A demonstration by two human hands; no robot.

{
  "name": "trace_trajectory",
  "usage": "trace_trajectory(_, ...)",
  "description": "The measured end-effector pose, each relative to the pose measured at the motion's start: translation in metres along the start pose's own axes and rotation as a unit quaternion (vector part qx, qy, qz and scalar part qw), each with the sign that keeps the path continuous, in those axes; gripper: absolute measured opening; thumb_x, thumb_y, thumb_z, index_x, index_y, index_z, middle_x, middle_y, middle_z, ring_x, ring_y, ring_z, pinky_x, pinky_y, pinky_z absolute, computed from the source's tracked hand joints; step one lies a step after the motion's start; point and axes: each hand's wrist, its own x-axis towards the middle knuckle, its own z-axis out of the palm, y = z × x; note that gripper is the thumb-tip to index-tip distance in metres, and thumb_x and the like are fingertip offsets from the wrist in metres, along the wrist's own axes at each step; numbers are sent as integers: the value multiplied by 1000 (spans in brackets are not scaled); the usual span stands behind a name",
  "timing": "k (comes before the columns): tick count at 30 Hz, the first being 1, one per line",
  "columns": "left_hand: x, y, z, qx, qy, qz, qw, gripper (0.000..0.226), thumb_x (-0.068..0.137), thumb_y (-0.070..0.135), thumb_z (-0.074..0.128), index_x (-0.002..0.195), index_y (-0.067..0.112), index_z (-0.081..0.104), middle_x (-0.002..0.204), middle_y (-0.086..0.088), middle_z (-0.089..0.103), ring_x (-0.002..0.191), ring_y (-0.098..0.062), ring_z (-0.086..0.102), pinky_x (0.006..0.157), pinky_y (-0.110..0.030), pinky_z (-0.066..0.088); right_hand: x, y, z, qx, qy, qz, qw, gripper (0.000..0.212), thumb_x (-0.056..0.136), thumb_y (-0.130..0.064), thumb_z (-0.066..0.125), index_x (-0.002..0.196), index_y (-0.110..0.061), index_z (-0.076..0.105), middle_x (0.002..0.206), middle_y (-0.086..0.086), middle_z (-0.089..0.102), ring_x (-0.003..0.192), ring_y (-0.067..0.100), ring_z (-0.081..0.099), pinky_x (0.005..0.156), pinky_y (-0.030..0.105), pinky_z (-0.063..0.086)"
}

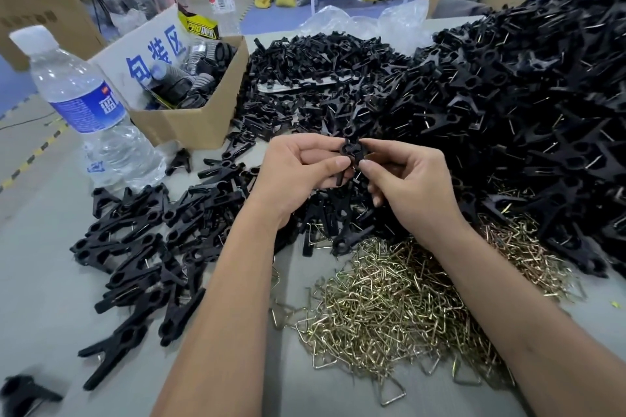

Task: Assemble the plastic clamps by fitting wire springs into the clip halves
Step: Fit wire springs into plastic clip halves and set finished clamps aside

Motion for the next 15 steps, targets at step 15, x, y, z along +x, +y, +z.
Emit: trace_trajectory(15,3,-5,6,38,17,48,998,26,78,-2,85,103,0,76,80,-9,79,70,-13,74,65,-21,58,-2,-7,-1,-52,1,-35,998,27,95,-10,74,121,-17,78,96,-7,79,84,0,72,77,18,56)
